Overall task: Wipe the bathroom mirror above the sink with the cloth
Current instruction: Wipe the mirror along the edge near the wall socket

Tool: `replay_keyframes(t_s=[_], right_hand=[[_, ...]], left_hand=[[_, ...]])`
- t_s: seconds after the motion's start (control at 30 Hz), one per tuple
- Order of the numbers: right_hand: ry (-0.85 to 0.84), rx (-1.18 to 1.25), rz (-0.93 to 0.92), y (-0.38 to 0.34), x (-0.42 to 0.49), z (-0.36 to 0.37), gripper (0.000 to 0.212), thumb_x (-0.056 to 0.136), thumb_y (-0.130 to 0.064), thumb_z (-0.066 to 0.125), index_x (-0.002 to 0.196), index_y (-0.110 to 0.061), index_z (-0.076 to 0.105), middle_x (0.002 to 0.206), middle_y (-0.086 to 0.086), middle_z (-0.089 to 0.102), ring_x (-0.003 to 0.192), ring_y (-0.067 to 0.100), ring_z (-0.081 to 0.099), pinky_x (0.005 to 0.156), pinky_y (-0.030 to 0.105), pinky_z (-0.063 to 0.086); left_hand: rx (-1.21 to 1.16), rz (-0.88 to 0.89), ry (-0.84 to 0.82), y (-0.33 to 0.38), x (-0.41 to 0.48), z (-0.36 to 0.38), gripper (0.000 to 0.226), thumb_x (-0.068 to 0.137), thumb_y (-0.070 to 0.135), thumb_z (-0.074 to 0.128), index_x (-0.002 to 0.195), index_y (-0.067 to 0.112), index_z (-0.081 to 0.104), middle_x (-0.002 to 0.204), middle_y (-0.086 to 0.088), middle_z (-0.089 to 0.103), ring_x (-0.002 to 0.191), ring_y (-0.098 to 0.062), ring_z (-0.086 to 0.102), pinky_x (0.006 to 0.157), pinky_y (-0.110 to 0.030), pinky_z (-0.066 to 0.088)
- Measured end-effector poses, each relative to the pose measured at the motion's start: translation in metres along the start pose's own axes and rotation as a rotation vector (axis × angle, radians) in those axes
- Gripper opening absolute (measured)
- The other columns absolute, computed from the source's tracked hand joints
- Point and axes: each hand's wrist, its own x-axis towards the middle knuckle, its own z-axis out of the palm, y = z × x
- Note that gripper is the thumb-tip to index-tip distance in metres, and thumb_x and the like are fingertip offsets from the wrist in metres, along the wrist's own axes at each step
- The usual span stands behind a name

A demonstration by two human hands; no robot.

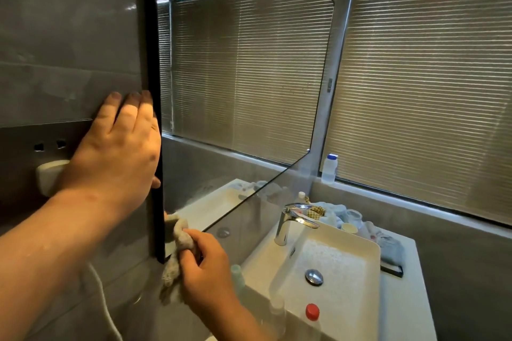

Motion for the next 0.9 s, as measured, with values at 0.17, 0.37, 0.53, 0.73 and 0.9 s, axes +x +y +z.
replay_keyframes(t_s=[0.17, 0.37, 0.53, 0.73, 0.9], right_hand=[[0.025, 0.05, 0.038, -0.02, -0.003, -0.023, 0.02, 0.087, -0.032, 0.05, 0.095, -0.032, 0.069, 0.092, -0.01, 0.069, 0.088, 0.01, 0.064, 0.084, 0.036, 0.053], [0.093, 0.0, 0.073, -0.026, -0.015, -0.052, 0.021, 0.074, -0.046, 0.044, 0.076, -0.033, 0.06, 0.073, -0.009, 0.062, 0.076, 0.008, 0.06, 0.074, 0.028, 0.049], [0.133, 0.031, 0.149, -0.029, -0.013, -0.06, 0.028, 0.074, -0.051, 0.046, 0.089, -0.034, 0.062, 0.083, -0.007, 0.068, 0.084, 0.014, 0.065, 0.085, 0.04, 0.054], [0.169, 0.127, 0.185, -0.037, -0.005, -0.069, 0.022, 0.083, -0.043, 0.054, 0.095, -0.031, 0.067, 0.088, -0.006, 0.07, 0.088, 0.013, 0.067, 0.085, 0.034, 0.058], [0.238, 0.148, 0.139, -0.048, -0.014, -0.089, 0.009, 0.093, -0.029, 0.061, 0.097, -0.03, 0.069, 0.09, -0.008, 0.071, 0.089, 0.013, 0.068, 0.082, 0.03, 0.059]], left_hand=[[-0.198, 0.005, 0.045, -0.001, 0.002, 0.009, 0.122, 0.039, 0.041, 0.094, 0.131, -0.019, 0.041, 0.143, -0.036, 0.031, 0.132, -0.05, 0.028, 0.117, -0.054, 0.003], [-0.371, 0.019, 0.104, 0.001, 0.012, 0.028, 0.135, 0.024, 0.027, 0.098, 0.129, -0.025, 0.031, 0.142, -0.04, 0.023, 0.132, -0.056, 0.02, 0.117, -0.061, 0.007], [-0.459, 0.065, 0.117, 0.004, 0.018, 0.042, 0.146, 0.024, 0.024, 0.097, 0.136, -0.022, 0.014, 0.152, -0.032, -0.015, 0.14, -0.044, -0.015, 0.112, -0.067, 0.015], [-0.574, 0.128, 0.195, 0.005, 0.021, 0.05, 0.134, 0.022, 0.01, 0.097, 0.131, -0.014, 0.023, 0.136, -0.043, 0.027, 0.123, -0.064, 0.031, 0.105, -0.073, 0.022], [-0.526, 0.091, 0.177, 0.004, 0.016, 0.034, 0.129, 0.024, 0.016, 0.098, 0.126, -0.02, 0.029, 0.134, -0.04, 0.029, 0.123, -0.06, 0.032, 0.112, -0.065, 0.012]])
